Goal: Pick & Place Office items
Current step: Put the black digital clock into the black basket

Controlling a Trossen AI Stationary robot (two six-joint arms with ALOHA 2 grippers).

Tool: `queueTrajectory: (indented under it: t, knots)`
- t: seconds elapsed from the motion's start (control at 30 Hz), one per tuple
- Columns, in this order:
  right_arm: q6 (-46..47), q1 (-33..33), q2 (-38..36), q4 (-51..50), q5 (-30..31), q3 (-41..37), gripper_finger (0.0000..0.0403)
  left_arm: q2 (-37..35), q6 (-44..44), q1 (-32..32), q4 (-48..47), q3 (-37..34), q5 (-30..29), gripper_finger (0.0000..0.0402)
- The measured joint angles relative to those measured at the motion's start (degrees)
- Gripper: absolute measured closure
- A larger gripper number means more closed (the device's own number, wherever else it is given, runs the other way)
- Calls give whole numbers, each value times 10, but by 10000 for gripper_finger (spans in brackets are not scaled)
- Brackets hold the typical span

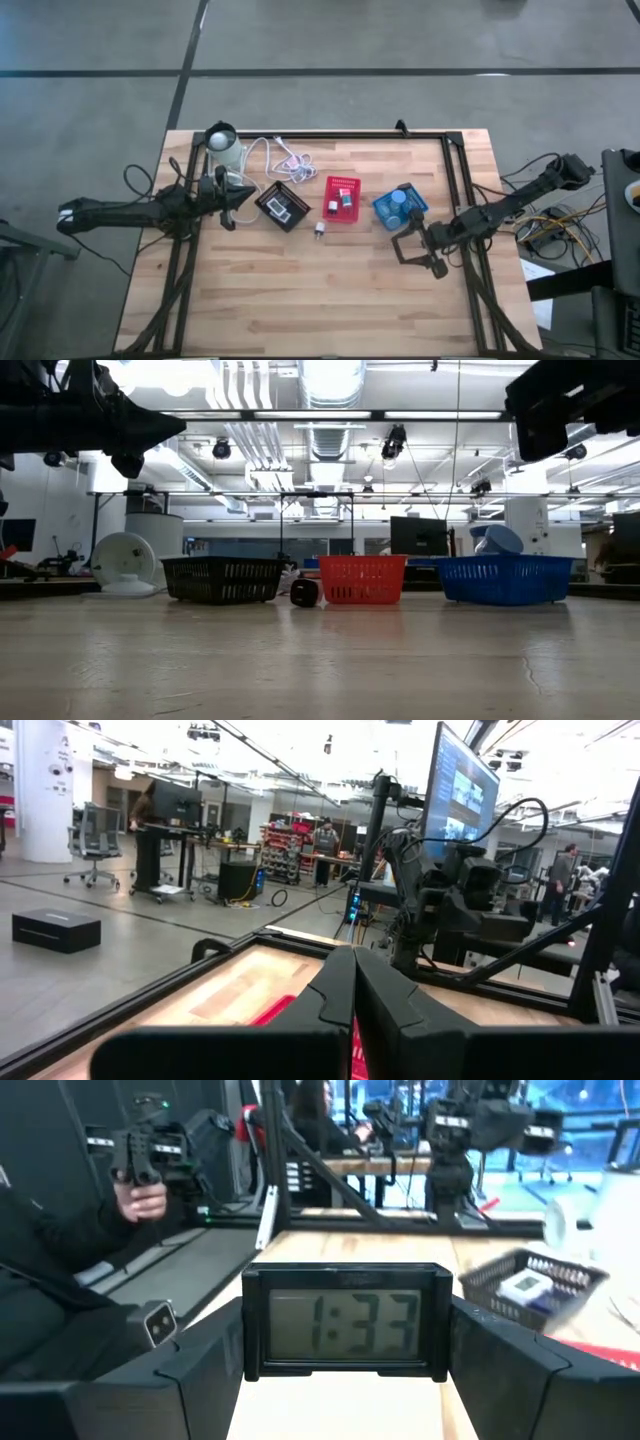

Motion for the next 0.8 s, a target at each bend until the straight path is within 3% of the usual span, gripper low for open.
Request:
queueTrajectory:
  t: [0.43, 0.8]
  knots:
    - [7, -14, -122, -109, 1, -10, 120, 0, 0, 0, 0, 0, 0, 396]
    - [41, -30, -133, -123, -10, -10, 119, 0, 0, 0, 0, 0, 0, 396]
